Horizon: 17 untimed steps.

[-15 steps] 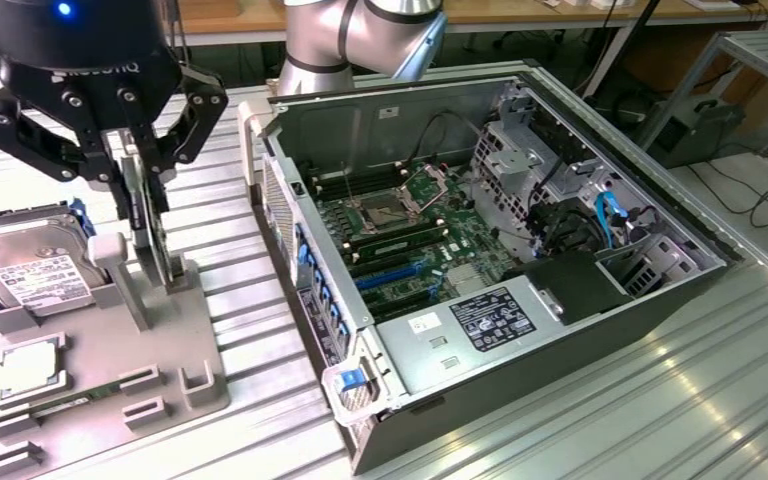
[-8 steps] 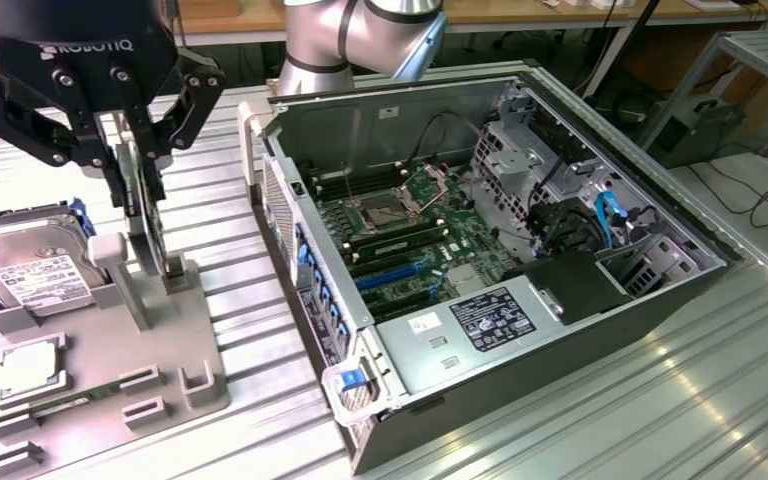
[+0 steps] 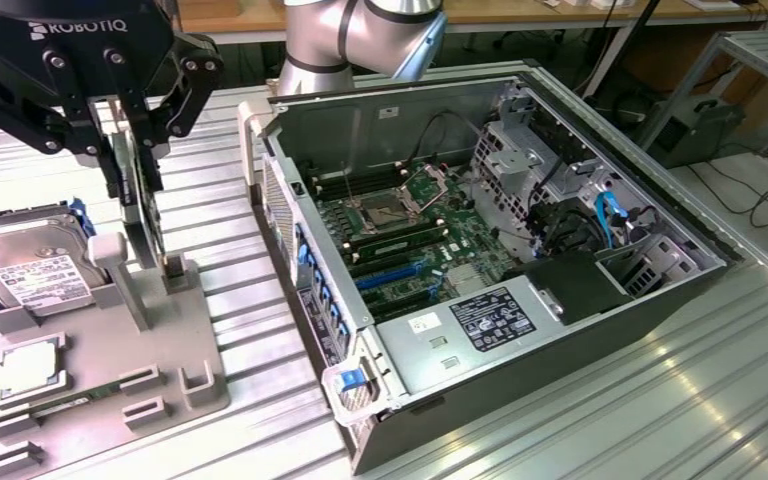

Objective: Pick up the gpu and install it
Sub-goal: 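Pick up the gpu and move the gpu toward the slot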

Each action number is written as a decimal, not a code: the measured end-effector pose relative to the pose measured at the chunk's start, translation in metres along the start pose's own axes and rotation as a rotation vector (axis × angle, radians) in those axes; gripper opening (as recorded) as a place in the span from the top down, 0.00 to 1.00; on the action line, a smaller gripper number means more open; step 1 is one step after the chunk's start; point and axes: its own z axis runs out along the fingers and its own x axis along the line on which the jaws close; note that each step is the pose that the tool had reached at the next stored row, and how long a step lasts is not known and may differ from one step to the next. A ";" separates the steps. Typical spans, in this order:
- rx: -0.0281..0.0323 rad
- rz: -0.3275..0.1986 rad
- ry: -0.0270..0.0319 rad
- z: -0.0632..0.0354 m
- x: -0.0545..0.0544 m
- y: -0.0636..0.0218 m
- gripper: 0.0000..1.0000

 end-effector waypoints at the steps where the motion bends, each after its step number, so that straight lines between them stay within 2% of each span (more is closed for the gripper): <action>1: 0.0000 0.000 0.0000 0.0000 0.000 0.0000 0.73; 17: -0.0001 0.000 0.0000 0.0000 -0.006 0.0000 0.73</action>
